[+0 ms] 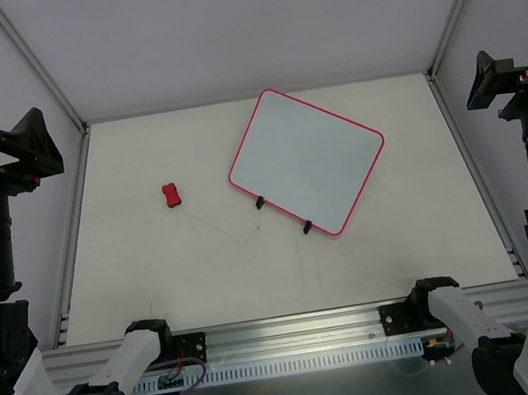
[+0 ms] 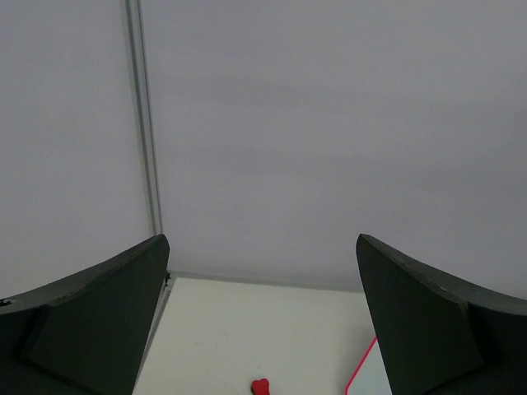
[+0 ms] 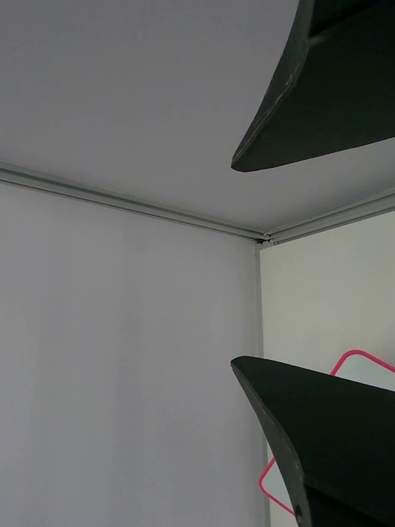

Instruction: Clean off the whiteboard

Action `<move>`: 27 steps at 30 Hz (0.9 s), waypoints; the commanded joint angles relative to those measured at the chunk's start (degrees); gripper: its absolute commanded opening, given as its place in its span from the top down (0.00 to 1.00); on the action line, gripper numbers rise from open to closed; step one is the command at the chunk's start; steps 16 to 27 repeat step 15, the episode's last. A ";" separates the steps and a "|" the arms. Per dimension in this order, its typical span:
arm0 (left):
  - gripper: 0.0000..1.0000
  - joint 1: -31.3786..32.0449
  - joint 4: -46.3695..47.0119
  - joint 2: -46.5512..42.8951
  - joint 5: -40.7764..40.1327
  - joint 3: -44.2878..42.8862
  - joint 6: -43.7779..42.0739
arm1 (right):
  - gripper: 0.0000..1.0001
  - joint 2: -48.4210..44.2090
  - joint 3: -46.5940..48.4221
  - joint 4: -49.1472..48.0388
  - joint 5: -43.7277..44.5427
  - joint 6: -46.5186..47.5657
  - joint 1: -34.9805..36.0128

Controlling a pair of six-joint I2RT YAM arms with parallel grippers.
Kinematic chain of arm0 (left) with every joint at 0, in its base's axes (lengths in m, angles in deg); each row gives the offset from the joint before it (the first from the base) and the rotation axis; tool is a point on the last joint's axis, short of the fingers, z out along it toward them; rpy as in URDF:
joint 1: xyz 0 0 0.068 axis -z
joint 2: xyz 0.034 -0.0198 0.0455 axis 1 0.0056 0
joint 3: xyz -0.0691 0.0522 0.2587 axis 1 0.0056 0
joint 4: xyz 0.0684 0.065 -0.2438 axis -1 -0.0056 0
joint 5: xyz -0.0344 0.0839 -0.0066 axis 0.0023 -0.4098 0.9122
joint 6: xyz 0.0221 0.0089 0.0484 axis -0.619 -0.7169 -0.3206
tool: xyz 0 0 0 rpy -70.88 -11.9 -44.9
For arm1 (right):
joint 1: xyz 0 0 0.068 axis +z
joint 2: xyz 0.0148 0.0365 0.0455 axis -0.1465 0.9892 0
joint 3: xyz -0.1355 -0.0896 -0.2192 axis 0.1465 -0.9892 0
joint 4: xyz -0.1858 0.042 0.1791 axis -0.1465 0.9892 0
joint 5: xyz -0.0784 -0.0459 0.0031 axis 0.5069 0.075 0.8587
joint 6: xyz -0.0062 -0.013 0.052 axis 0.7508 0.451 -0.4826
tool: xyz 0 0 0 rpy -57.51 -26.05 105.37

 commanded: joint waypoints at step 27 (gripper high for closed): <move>0.01 2.23 -0.42 0.21 -5.15 -1.31 -2.51 | 0.01 -0.47 0.69 -2.61 1.27 2.63 0.95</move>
